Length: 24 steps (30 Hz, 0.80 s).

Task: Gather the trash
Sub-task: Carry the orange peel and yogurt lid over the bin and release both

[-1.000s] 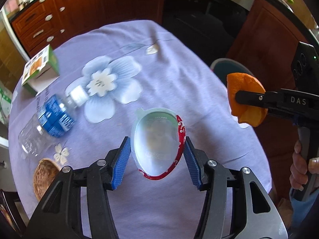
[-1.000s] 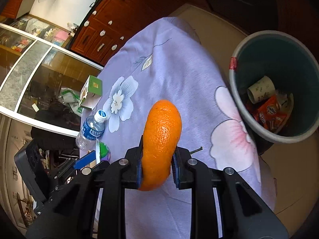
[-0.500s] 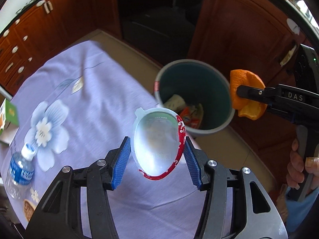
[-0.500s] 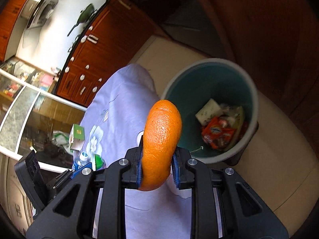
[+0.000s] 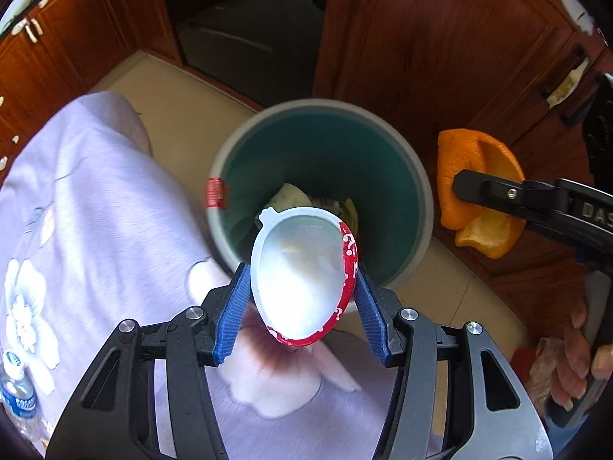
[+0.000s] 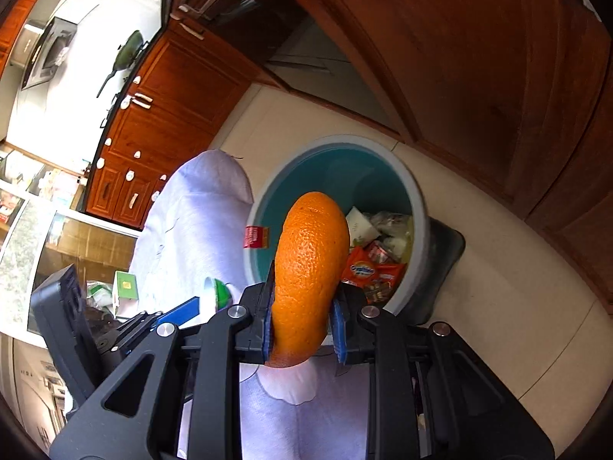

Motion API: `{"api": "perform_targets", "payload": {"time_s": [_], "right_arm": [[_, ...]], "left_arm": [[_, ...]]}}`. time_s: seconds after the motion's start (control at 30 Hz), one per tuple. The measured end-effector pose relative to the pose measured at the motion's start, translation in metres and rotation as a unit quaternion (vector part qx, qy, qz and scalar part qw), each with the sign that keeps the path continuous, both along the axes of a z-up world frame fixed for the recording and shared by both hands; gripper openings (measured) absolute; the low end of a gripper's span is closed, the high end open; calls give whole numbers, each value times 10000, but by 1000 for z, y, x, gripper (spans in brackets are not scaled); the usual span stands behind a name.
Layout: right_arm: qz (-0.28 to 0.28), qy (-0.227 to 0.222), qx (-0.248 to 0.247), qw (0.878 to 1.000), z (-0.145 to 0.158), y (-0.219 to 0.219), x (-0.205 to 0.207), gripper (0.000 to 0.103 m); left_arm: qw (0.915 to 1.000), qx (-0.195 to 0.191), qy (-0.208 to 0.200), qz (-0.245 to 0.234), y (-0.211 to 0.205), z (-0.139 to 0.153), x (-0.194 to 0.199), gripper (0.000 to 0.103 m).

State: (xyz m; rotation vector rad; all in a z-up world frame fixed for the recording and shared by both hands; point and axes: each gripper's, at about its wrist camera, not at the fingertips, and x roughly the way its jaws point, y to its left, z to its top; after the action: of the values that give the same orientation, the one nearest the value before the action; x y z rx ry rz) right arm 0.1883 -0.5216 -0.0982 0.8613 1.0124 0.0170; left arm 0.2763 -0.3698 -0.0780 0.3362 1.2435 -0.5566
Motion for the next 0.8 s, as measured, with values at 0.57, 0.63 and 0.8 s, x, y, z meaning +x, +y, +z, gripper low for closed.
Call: {"api": "perform_targets", "payload": {"time_s": [0.57, 0.63, 0.8], "right_arm": [[192, 176, -78, 9996, -9, 13, 21, 24], [210, 193, -150, 9995, -8, 18, 23, 28], [131, 169, -173, 9996, -3, 23, 23, 65]], "left_arm": [[9996, -152, -56, 216, 31, 4, -4, 94], [9995, -185, -42, 232, 36, 8, -6, 96], [9995, -208, 16, 257, 42, 11, -10, 97]]}}
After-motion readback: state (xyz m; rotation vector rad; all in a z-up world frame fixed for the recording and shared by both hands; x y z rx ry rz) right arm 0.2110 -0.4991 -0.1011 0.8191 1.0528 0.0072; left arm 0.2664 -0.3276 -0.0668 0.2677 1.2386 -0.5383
